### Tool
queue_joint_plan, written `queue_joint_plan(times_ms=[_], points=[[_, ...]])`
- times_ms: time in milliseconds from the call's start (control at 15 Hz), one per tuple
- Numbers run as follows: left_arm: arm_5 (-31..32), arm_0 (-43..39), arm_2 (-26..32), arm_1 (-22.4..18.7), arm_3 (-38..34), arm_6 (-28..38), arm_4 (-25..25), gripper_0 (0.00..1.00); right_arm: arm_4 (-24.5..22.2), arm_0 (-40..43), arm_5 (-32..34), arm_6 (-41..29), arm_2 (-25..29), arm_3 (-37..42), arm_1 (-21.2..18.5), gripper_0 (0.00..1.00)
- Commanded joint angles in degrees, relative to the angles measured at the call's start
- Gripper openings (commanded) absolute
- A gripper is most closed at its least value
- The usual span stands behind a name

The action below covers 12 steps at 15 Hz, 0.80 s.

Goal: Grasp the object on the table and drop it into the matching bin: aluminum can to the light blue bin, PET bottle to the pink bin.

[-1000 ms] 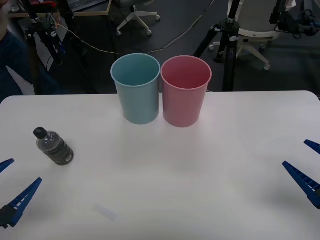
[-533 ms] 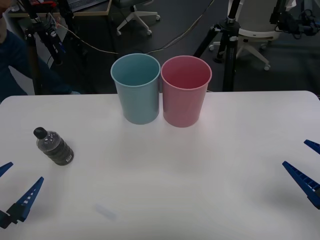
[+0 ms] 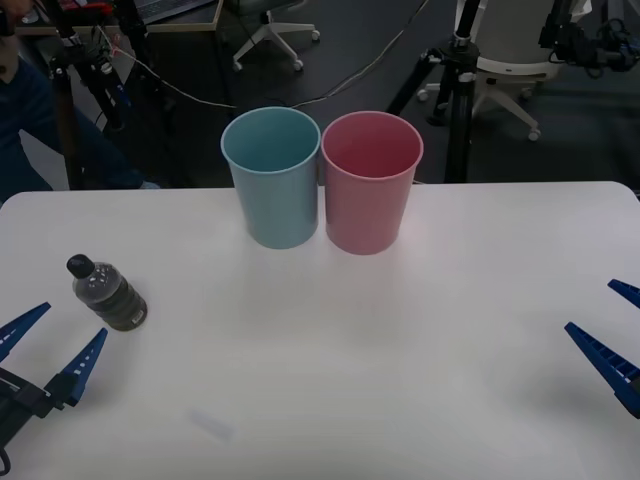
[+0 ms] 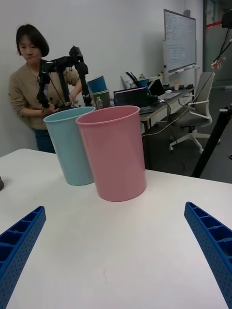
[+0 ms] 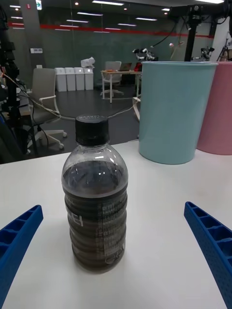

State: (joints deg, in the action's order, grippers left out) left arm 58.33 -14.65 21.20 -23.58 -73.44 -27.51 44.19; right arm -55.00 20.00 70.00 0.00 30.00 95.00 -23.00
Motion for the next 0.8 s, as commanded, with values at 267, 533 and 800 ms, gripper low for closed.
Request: queue_joint_plan(times_ms=[267, 533, 800], points=[[0.8, 7.8, -0.7, -1.2, 10.3, -2.7, 0.2, 1.00, 0.0, 0.0, 0.0, 0.0, 0.0, 0.0, 0.0, 1.00], [1.3, 11.4, -0.9, -1.3, 14.9, -4.3, 0.9, 1.00, 0.0, 0.0, 0.0, 0.0, 0.0, 0.0, 0.0, 1.00], [0.9, 14.0, -2.7, -1.3, 17.1, -4.8, 1.0, 1.00, 0.0, 0.0, 0.0, 0.0, 0.0, 0.0, 0.0, 1.00]])
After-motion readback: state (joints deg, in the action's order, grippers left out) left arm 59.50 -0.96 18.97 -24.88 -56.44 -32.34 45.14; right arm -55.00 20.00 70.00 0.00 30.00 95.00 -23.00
